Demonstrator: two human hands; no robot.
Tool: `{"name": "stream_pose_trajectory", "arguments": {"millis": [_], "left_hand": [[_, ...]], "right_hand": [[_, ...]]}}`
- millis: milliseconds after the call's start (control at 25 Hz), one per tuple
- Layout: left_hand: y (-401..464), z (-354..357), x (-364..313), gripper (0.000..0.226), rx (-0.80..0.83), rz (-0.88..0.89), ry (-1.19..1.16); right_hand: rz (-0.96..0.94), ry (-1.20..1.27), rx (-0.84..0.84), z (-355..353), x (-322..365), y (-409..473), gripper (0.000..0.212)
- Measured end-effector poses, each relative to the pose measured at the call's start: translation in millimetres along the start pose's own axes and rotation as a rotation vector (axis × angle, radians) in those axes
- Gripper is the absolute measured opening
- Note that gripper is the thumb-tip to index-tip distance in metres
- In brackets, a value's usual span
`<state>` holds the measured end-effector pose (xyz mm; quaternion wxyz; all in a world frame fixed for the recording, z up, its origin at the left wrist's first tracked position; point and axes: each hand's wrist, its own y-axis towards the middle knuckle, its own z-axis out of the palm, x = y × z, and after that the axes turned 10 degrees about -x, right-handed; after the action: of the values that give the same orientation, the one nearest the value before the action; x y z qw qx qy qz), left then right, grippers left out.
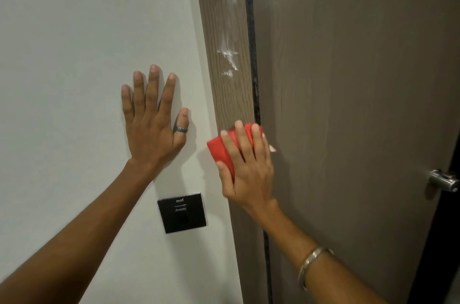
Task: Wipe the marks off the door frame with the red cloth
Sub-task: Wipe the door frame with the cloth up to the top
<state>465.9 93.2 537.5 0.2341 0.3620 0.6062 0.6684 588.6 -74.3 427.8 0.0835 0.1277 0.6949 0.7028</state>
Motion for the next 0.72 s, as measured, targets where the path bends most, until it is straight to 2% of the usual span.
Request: {"name": "stream_pose_trajectory", "arguments": {"millis": [200, 280, 440, 520, 600, 720], "left_hand": [[-2, 1, 0, 0.072, -0.001, -0.001, -0.017], [-2, -1, -1, 0.071, 0.006, -0.009, -0.026], [2, -8, 0, 0.071, 0.047, -0.002, -0.066], [6, -11, 3, 0.072, 0.056, 0.013, -0.075], [17, -10, 6, 0.072, 0.049, 0.023, -0.088], [52, -6, 10, 0.073, 0.013, 0.022, -0.079]], "right_hand": [[0.026, -0.051, -0.148, 30, 2, 102, 0.071], [0.054, -0.062, -0.14, 30, 3, 81, 0.072], [0.059, -0.1, 0.032, -1, 10, -35, 0.069], [0.049, -0.12, 0.053, -5, 9, -46, 0.067], [0.056, -0.103, 0.026, 3, 9, -3, 0.066], [0.017, -0.107, -0.086, 22, 9, 113, 0.066]]}}
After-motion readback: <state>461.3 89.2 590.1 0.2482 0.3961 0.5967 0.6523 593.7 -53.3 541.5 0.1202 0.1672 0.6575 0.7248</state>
